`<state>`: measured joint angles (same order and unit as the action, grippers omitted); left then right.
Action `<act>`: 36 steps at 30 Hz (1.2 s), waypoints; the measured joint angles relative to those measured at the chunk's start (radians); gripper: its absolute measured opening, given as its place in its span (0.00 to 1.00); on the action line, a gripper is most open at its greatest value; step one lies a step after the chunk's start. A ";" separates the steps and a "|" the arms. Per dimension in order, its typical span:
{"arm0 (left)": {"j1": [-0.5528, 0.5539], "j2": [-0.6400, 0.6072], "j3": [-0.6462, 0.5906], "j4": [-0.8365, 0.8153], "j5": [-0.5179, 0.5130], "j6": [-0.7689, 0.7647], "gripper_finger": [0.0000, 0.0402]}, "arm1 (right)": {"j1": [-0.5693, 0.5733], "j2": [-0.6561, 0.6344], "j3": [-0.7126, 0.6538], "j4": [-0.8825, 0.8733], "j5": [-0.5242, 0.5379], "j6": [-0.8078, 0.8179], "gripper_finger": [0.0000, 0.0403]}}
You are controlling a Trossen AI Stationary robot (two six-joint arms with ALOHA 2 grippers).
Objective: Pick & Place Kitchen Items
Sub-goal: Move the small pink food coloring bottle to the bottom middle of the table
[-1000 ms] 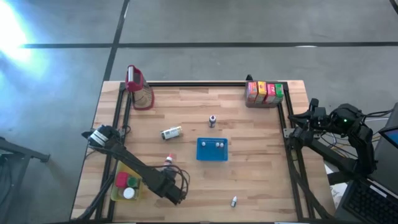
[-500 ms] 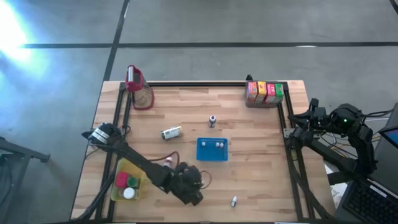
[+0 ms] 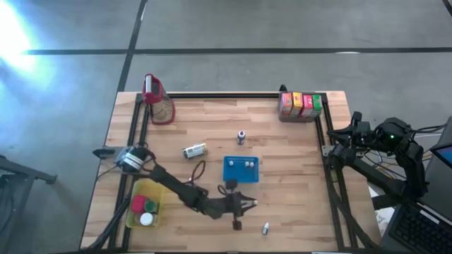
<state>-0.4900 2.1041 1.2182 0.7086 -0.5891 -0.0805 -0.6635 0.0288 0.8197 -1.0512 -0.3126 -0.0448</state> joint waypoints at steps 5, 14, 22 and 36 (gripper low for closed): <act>0.000 0.076 0.005 0.067 0.007 0.002 0.24 | 0.000 0.000 0.000 0.000 0.000 0.000 0.02; 0.002 0.141 0.006 0.119 0.012 -0.033 0.24 | 0.000 0.000 0.000 0.000 0.000 0.000 0.02; 0.020 0.164 0.005 0.093 0.031 -0.081 0.24 | 0.000 0.000 0.000 0.000 0.000 0.000 0.02; 0.030 0.181 0.006 0.059 0.048 -0.181 0.24 | 0.000 0.000 0.000 0.000 0.000 0.000 0.02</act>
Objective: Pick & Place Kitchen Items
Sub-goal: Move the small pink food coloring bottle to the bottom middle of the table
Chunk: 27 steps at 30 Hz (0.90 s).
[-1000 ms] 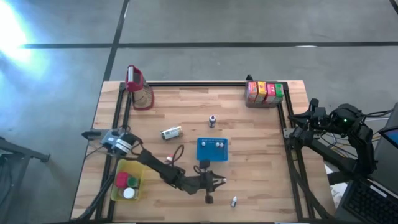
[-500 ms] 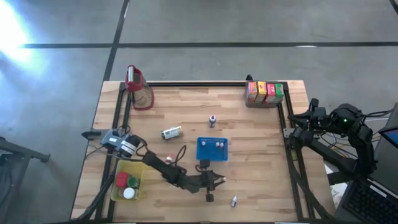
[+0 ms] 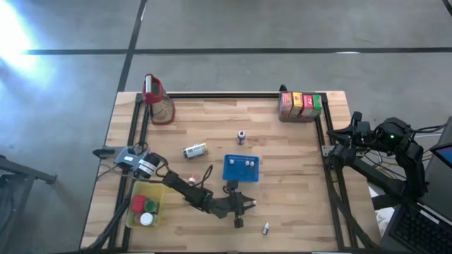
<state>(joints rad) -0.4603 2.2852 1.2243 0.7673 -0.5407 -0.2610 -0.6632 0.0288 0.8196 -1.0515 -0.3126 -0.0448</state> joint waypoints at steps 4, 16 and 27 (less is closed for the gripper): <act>-0.001 0.000 0.000 -0.007 0.000 0.002 0.24 | 0.000 0.000 0.000 0.000 0.000 0.000 0.02; -0.004 0.000 0.000 -0.012 0.004 0.001 0.24 | 0.000 0.000 0.000 0.000 0.000 0.000 0.02; -0.008 -0.009 -0.004 -0.027 0.010 0.006 0.37 | 0.000 0.000 0.000 0.000 0.000 0.000 0.02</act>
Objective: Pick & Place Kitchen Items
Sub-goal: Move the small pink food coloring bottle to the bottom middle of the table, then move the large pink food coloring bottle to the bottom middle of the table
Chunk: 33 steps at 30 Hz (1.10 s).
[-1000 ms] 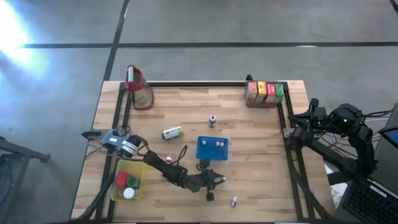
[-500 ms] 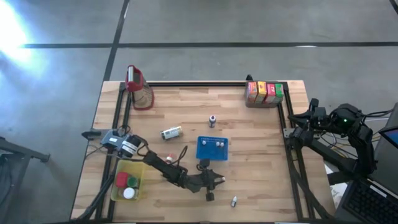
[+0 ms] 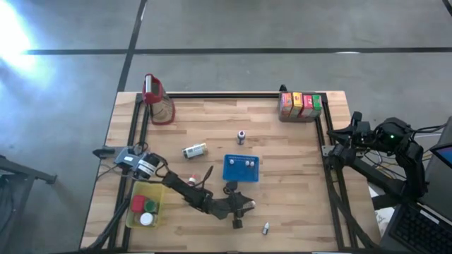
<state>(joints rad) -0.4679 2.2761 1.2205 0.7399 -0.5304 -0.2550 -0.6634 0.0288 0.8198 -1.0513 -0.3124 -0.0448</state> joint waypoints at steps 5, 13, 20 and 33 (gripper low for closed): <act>-0.001 -0.004 0.013 0.000 0.039 0.005 0.48 | 0.000 0.000 0.000 0.000 0.000 0.000 0.02; -0.002 -0.060 0.019 -0.018 0.104 0.026 0.52 | 0.000 0.000 0.000 0.000 0.000 0.000 0.02; -0.001 -0.147 0.019 -0.152 0.111 0.056 0.51 | 0.000 0.000 0.000 0.000 0.000 0.000 0.02; -0.006 -0.438 0.020 -0.709 0.114 -0.145 0.51 | 0.000 0.000 0.000 0.000 0.000 0.000 0.02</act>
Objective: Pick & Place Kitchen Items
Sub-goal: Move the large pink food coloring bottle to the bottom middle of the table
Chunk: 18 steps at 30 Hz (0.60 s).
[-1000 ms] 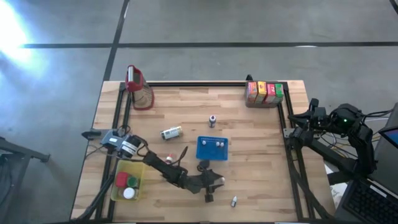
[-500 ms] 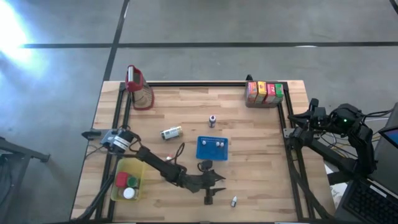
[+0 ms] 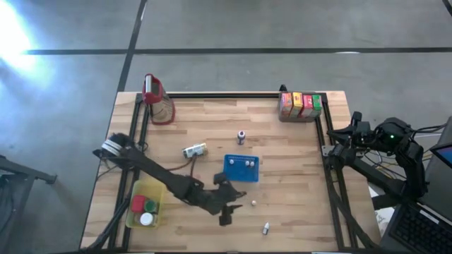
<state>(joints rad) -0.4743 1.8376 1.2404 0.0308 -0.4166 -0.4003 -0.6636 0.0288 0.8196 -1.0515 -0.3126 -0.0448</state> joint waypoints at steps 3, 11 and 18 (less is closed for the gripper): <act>-0.002 -0.081 0.000 -0.157 0.001 -0.131 0.51 | 0.000 0.000 0.000 0.000 0.000 0.000 0.02; -0.006 -0.243 0.051 -0.728 -0.010 -0.673 0.51 | 0.000 0.000 0.000 0.000 0.000 0.000 0.02; 0.000 -0.257 0.045 -1.247 0.091 -1.145 0.51 | 0.000 0.000 0.000 0.000 0.000 0.000 0.02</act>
<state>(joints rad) -0.4741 1.5803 1.2855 -1.2163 -0.3256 -1.5453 -0.6635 0.0288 0.8199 -1.0515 -0.3126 -0.0448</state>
